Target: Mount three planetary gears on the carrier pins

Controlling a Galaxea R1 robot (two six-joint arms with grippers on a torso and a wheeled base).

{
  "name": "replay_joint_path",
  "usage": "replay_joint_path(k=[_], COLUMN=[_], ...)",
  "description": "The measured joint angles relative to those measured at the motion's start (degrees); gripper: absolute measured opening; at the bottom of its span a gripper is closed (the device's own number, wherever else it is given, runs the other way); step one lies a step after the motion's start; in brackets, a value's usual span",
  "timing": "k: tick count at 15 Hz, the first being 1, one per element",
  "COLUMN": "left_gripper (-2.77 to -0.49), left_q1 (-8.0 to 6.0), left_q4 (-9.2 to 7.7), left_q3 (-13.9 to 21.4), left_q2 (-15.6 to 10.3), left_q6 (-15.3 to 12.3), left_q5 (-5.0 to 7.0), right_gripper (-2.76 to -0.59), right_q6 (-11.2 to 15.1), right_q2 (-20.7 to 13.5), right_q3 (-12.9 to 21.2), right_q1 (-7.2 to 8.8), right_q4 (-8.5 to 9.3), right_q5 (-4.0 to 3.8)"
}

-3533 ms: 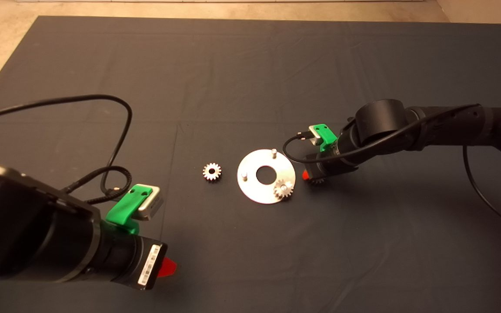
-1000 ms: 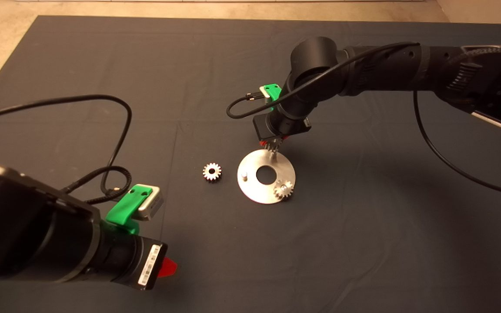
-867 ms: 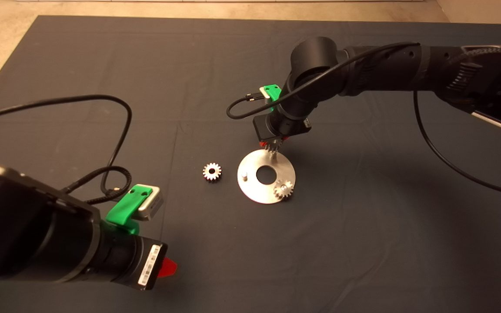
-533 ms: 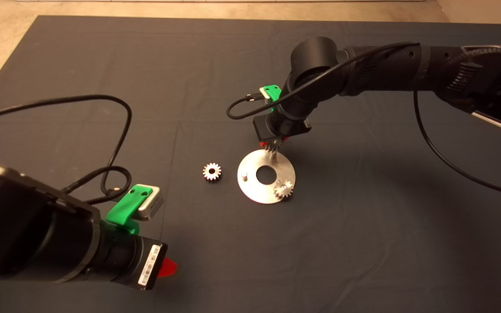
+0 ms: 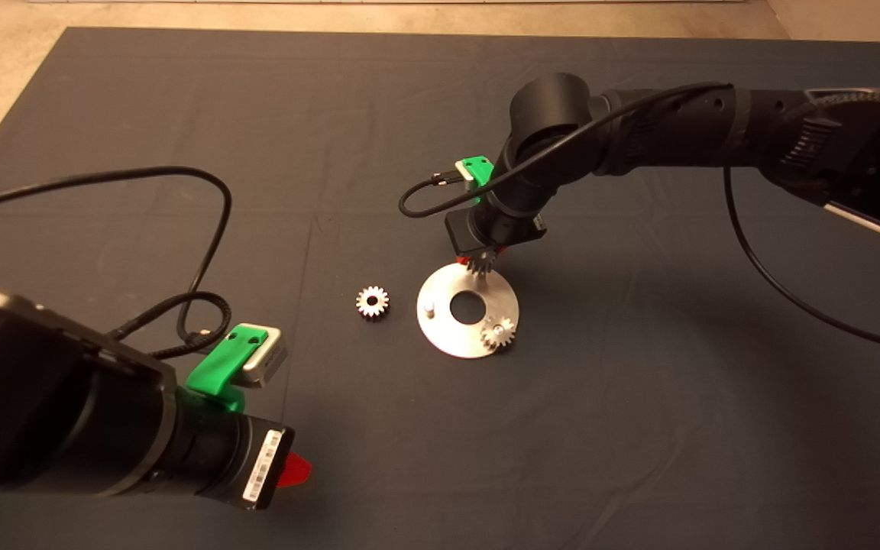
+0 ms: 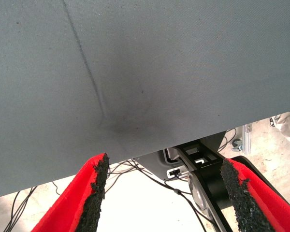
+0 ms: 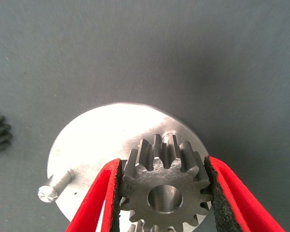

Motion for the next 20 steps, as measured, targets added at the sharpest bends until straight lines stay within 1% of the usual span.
replay_joint_path(k=[1,10,13,20], left_gripper=[-1.62,-1.62,-1.62,-1.62], left_q1=[0.01,0.0,0.0,0.01], left_q4=[0.0,0.0,0.0,0.0], left_q3=[0.0,0.0,0.0,0.0], left_q2=[0.0,0.0,0.0,0.0], left_q6=[0.0,0.0,0.0,0.0], left_q5=[-0.02,-0.02,-0.02,-0.02], right_gripper=[-2.34,-2.34,-2.34,-2.34], right_q6=[0.0,-0.2,-1.5,-1.9], right_q2=[0.0,-0.1,-0.1,-0.3], right_q3=[0.0,-0.6,-0.8,-1.5], right_q1=[-0.27,-0.27,-0.27,-0.3], right_q4=[0.02,-0.01,-0.01,-0.01], right_q5=[-0.01,-0.01,-0.04,-0.09])
